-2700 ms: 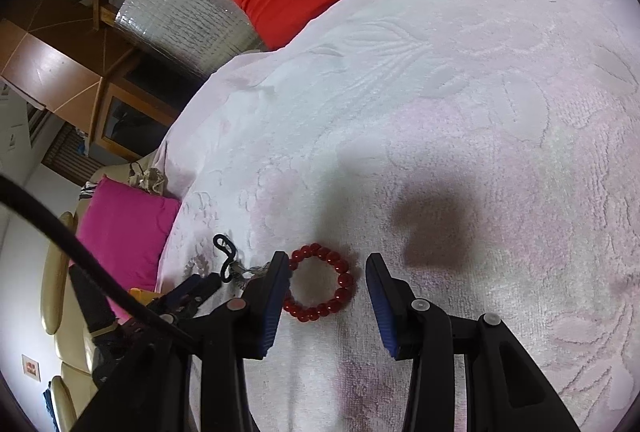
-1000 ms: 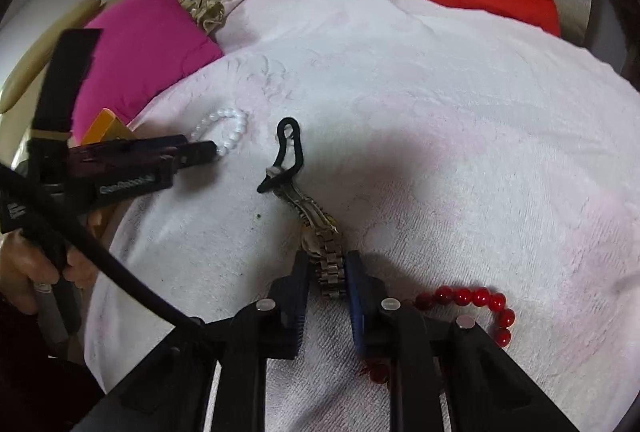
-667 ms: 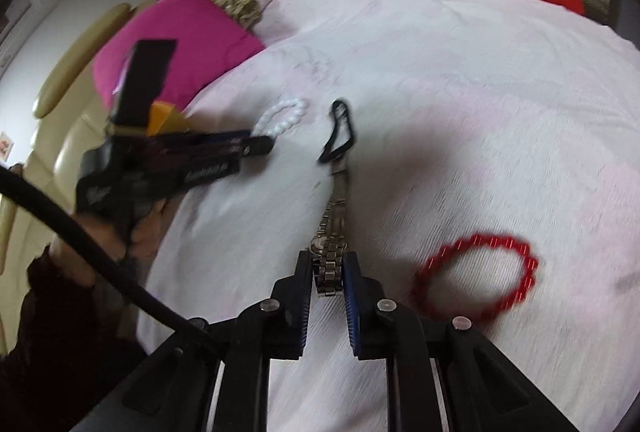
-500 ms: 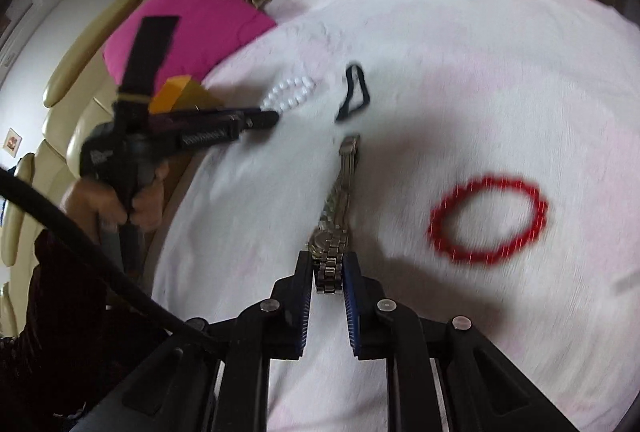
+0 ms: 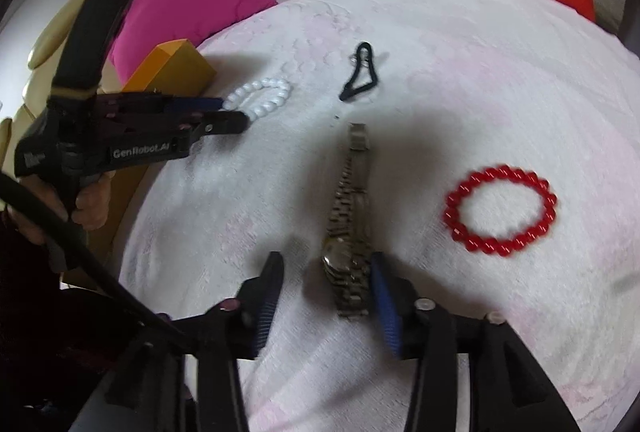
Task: Organize jewelry
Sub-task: 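Lift the white bead bracelet with the left tool while the right tool lifts the silver watch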
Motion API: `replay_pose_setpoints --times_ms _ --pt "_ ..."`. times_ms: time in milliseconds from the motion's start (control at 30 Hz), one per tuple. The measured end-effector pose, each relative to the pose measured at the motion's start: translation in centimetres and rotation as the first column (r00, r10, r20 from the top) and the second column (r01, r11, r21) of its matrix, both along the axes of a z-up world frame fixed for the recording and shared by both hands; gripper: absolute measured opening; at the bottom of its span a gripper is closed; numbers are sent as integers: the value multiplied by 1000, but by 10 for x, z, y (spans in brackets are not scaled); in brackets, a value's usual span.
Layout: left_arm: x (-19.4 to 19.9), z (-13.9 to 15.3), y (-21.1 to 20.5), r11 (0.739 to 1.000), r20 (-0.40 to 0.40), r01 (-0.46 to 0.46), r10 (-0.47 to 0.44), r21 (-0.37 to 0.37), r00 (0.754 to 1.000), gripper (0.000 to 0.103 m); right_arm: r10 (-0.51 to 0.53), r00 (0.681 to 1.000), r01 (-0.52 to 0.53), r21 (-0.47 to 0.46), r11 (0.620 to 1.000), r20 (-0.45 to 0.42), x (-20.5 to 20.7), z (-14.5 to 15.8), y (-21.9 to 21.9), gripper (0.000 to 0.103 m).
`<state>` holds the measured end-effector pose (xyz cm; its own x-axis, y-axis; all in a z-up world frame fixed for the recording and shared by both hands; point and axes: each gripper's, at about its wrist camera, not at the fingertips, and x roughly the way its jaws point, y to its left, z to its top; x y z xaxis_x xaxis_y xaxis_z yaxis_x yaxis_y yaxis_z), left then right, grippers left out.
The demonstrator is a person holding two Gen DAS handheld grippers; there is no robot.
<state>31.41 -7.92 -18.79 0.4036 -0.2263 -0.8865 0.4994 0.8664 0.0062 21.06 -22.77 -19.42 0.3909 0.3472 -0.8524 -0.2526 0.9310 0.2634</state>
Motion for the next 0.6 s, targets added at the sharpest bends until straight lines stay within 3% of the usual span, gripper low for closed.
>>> replay_pose_setpoints --times_ms 67,100,133,300,467,600 --pt "2 -1 -3 1000 0 1 -1 0 1000 40 8 1000 -7 -40 999 25 -2 -1 6 43" --pt "2 -2 -5 1000 -3 4 -4 -3 1000 40 4 999 -2 -62 998 36 0 -2 7 33" --pt "1 -3 -6 1000 -4 7 -7 -3 1000 40 4 999 -1 -86 996 43 -1 -3 7 29" --pt "-1 7 -4 999 3 29 -29 -42 1000 40 -23 998 26 -56 998 51 -5 0 1 28" --pt "-17 14 -1 996 37 87 -86 -32 996 40 -106 994 107 73 992 -19 -16 3 -19 28" --pt "-22 5 -2 996 28 94 -94 -9 995 44 -199 972 223 233 947 -121 -24 -1 -40 28"
